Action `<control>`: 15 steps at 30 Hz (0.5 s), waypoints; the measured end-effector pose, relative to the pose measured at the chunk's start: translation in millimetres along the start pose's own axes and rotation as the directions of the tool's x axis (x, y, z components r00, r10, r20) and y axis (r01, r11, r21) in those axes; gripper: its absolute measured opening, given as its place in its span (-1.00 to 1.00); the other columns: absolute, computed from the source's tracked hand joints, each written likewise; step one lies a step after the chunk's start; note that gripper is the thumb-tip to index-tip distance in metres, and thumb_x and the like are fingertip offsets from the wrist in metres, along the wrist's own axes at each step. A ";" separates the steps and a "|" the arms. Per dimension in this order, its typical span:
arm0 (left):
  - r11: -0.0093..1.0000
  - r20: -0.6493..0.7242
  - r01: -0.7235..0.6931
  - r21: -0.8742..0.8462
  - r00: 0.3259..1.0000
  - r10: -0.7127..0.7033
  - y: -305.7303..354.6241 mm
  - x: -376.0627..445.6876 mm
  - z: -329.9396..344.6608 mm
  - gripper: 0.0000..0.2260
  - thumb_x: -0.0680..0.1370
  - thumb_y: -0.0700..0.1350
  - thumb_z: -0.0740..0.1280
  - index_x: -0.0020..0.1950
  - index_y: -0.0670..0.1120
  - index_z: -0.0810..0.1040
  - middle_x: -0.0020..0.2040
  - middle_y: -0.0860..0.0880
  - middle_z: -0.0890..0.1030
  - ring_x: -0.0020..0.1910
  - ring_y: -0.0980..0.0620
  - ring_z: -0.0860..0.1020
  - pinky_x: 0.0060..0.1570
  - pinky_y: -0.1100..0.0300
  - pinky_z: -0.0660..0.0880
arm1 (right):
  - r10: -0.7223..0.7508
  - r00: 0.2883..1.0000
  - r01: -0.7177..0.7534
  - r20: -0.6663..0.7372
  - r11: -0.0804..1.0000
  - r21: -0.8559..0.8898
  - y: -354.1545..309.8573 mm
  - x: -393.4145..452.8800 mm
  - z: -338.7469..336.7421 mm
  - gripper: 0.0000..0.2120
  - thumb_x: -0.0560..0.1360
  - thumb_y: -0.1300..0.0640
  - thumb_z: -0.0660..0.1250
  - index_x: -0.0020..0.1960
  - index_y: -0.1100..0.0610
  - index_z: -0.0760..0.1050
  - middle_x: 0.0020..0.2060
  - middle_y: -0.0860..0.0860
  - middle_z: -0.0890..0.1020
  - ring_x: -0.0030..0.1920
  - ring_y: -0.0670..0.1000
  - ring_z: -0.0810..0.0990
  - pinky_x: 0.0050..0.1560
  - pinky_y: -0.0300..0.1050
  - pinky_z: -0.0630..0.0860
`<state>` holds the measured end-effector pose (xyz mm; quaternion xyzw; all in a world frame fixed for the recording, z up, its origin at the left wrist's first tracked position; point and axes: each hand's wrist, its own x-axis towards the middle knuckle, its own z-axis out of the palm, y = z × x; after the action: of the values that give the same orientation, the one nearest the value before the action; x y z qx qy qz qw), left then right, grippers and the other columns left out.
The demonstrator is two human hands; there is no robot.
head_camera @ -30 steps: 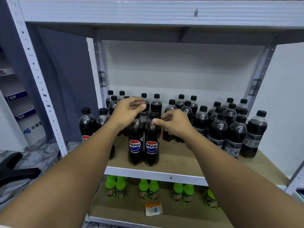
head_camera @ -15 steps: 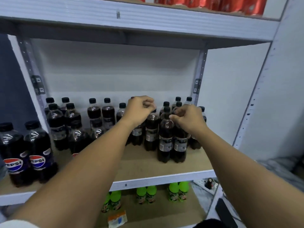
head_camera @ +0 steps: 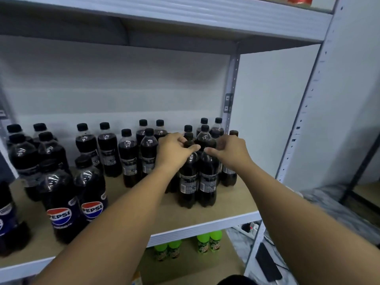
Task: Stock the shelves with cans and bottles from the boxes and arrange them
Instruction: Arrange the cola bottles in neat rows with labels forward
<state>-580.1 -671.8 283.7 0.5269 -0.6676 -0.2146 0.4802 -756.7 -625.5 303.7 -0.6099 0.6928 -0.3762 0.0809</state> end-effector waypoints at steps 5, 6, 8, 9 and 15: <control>0.996 0.156 -0.030 -0.087 0.987 0.043 -10.8 6.1 -13.8 -0.84 0.42 0.02 0.61 -0.07 0.05 0.72 -0.16 0.09 0.71 -0.19 0.21 0.67 -0.12 0.31 0.58 | -0.027 0.993 0.013 0.116 0.992 0.122 5.1 4.8 1.9 -0.60 0.51 -0.03 0.48 0.25 0.18 0.59 0.08 0.01 0.66 0.09 0.00 0.58 0.15 -0.09 0.50; 0.994 0.186 -0.024 -0.104 0.982 0.043 -12.4 7.4 -17.9 -0.86 0.44 0.00 0.60 -0.05 0.09 0.72 -0.14 0.11 0.71 -0.16 0.24 0.66 -0.08 0.33 0.56 | -0.035 0.987 0.011 0.156 0.988 0.153 6.4 5.4 2.2 -0.61 0.52 -0.02 0.47 0.26 0.15 0.59 0.12 0.01 0.67 0.13 0.01 0.60 0.20 -0.05 0.52; 0.991 0.220 -0.006 -0.131 0.975 0.035 -15.4 8.7 -25.0 -0.84 0.46 -0.03 0.59 -0.01 0.13 0.70 -0.07 0.14 0.71 -0.10 0.30 0.64 -0.06 0.40 0.51 | -0.049 0.978 0.010 0.201 0.982 0.189 4.9 5.3 4.3 -0.67 0.51 -0.05 0.46 0.19 0.11 0.60 0.06 0.00 0.68 0.11 0.01 0.63 0.19 0.01 0.56; 0.988 0.231 0.002 -0.154 0.972 0.034 -16.4 8.3 -27.5 -0.84 0.47 -0.05 0.59 -0.01 0.14 0.69 -0.07 0.15 0.71 -0.10 0.33 0.64 -0.08 0.45 0.49 | -0.063 0.978 0.028 0.197 0.984 0.179 2.5 5.2 5.7 -0.68 0.49 -0.09 0.47 0.12 0.10 0.60 -0.02 -0.02 0.68 0.04 -0.01 0.64 0.11 -0.04 0.58; 0.975 0.157 0.001 -0.222 0.987 0.035 -19.1 -0.2 -23.9 -0.76 0.42 -0.08 0.63 0.01 -0.09 0.70 -0.15 0.09 0.71 -0.23 0.32 0.65 -0.22 0.50 0.50 | -0.090 0.989 0.065 0.119 0.979 0.193 -4.4 9.8 15.2 -0.81 0.49 -0.01 0.50 -0.07 0.10 0.58 -0.34 -0.13 0.57 -0.33 -0.21 0.53 -0.40 -0.44 0.36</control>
<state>-549.9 -673.1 279.1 0.4457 -0.6803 -0.3249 0.4827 -746.9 -640.8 299.1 -0.6488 0.6231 -0.4034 0.1676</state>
